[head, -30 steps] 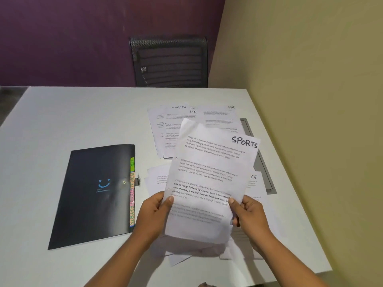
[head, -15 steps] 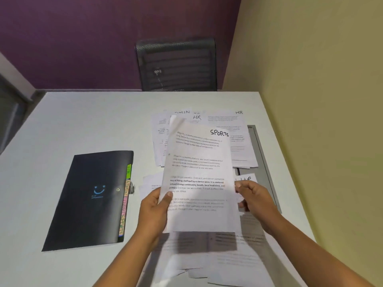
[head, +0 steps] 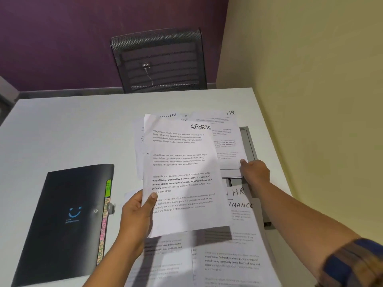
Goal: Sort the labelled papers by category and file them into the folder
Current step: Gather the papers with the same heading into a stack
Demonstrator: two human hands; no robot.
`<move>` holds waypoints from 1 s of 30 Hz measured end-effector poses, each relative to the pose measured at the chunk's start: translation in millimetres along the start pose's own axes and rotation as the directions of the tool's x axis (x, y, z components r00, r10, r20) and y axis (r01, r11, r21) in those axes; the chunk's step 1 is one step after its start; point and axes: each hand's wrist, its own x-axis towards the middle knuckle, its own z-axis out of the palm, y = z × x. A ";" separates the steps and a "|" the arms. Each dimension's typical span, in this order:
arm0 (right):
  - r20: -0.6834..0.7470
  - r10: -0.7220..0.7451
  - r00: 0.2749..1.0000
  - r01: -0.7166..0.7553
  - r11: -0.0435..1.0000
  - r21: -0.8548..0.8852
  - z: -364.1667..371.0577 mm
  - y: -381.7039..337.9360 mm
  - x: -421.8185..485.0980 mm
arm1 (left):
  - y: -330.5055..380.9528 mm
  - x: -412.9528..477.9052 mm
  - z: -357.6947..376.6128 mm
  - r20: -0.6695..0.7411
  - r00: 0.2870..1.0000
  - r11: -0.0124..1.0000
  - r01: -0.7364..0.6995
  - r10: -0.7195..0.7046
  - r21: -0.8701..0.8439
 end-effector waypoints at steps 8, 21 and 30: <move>-0.051 0.120 0.991 -0.129 0.958 -0.258 16.6 -12.6 35.5 | 4.2 32.5 2.0 -0.033 0.999 0.999 -0.014 0.013 -0.051; 0.194 0.209 0.958 -0.206 0.978 -0.037 4.7 6.9 26.7 | -9.2 58.0 4.3 -0.060 0.998 0.996 0.019 -0.024 -0.082; 0.122 0.122 0.985 -0.144 0.972 0.184 4.5 9.9 23.3 | -7.9 51.6 5.9 -0.090 0.995 0.998 0.026 -0.032 -0.058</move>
